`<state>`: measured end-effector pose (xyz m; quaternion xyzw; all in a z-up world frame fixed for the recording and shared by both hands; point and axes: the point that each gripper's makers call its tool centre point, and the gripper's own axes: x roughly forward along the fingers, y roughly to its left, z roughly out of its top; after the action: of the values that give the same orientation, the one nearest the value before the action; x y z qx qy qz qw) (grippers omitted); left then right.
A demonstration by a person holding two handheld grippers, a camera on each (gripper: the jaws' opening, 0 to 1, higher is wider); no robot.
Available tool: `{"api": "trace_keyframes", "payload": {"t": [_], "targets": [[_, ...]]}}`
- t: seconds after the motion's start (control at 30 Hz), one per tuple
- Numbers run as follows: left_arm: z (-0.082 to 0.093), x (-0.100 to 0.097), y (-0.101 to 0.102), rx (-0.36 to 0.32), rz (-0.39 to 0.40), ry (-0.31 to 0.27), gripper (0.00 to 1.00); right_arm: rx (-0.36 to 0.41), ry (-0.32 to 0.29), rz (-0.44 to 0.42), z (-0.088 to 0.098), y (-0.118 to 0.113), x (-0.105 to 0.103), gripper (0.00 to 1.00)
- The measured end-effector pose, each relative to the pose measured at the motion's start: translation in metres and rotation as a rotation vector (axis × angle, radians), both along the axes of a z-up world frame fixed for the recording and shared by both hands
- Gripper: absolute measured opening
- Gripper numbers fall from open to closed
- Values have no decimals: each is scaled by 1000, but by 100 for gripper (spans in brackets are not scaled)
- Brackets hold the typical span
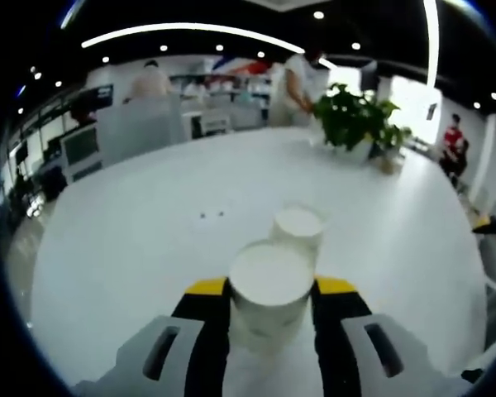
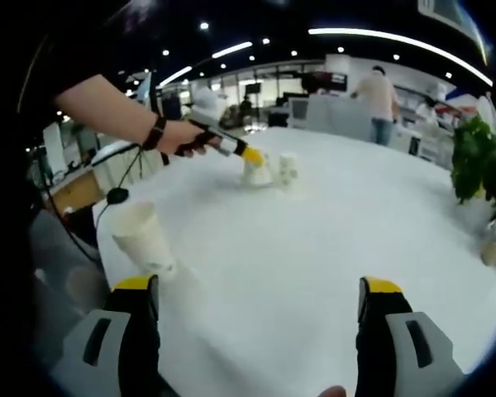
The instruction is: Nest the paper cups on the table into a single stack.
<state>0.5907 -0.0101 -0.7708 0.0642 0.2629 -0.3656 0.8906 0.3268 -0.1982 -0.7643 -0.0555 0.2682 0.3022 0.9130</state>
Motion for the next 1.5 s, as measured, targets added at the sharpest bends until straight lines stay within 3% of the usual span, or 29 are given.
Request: {"api": "trace_keyframes", "payload": {"t": [0.63, 1.03, 1.37, 1.5], "targets": [[62, -37, 7, 9, -75, -23, 37, -11, -68, 12, 29, 9, -9, 99], [104, -63, 4, -57, -104, -33, 37, -13, -104, -37, 43, 11, -17, 99], [138, -108, -8, -103, -192, -28, 37, 1, -109, -80, 48, 18, -25, 98], [157, -127, -16, -153, -235, -16, 37, 13, -103, -97, 47, 21, -28, 99]]}}
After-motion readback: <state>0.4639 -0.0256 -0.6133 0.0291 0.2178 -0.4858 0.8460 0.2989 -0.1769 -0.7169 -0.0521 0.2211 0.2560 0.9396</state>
